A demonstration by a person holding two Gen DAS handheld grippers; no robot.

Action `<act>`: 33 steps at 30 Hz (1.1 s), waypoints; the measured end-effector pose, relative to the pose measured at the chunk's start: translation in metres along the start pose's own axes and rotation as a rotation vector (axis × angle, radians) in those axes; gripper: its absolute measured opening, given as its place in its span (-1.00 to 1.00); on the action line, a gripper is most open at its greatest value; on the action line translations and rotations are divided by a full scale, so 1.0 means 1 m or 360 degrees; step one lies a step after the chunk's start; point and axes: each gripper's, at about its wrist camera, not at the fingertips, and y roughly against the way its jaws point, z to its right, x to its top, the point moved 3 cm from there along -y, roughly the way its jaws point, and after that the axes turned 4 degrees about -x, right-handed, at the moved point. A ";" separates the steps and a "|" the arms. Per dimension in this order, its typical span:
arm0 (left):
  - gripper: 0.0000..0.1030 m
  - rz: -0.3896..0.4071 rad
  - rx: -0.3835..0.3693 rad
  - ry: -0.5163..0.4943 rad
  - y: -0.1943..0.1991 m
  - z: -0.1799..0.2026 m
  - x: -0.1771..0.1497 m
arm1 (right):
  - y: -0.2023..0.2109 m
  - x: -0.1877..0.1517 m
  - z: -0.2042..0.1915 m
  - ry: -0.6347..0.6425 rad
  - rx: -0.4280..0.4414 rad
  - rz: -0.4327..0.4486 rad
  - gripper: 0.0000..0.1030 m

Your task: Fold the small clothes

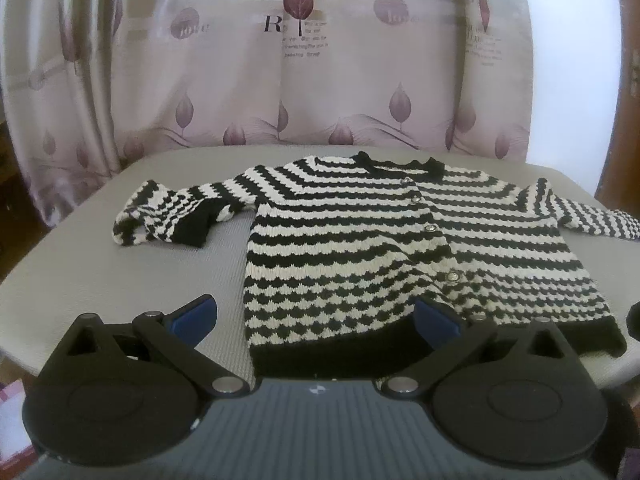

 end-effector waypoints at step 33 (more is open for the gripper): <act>1.00 -0.0068 0.0063 0.0108 -0.028 -0.034 -0.001 | -0.019 -0.010 -0.008 0.0018 0.0029 -0.0072 1.00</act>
